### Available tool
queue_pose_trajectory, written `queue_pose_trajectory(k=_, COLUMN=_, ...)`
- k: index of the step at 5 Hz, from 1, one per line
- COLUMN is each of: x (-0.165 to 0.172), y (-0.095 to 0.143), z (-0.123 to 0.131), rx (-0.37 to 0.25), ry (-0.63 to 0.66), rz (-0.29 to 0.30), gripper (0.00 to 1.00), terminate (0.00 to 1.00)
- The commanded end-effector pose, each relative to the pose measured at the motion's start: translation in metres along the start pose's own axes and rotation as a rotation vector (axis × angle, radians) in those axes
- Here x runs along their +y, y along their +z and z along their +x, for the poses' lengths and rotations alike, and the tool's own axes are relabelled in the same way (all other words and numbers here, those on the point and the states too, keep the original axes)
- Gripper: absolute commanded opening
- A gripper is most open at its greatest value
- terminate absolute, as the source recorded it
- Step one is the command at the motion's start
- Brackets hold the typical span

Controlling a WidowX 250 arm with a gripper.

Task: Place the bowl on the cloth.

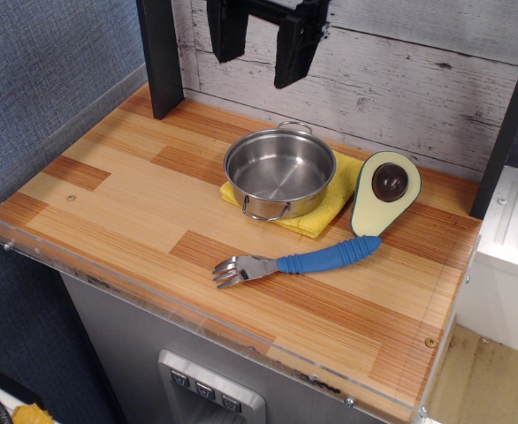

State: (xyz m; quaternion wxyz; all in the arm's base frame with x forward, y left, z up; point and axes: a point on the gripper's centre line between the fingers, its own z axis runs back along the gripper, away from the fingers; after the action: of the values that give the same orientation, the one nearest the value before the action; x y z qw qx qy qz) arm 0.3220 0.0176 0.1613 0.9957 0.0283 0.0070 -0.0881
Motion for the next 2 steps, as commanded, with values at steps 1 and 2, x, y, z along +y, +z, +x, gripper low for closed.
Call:
queue_pose_trajectory(k=1, x=-0.0059, y=0.0206, z=-0.0173, rx=-0.077, ry=0.045, rz=0.042, gripper=1.0, terminate=0.0)
queue_pose_trajectory(k=2, x=-0.0075, y=0.0202, z=-0.0212, rx=-0.095, ry=0.06, rz=0.04, gripper=1.0, terminate=0.0)
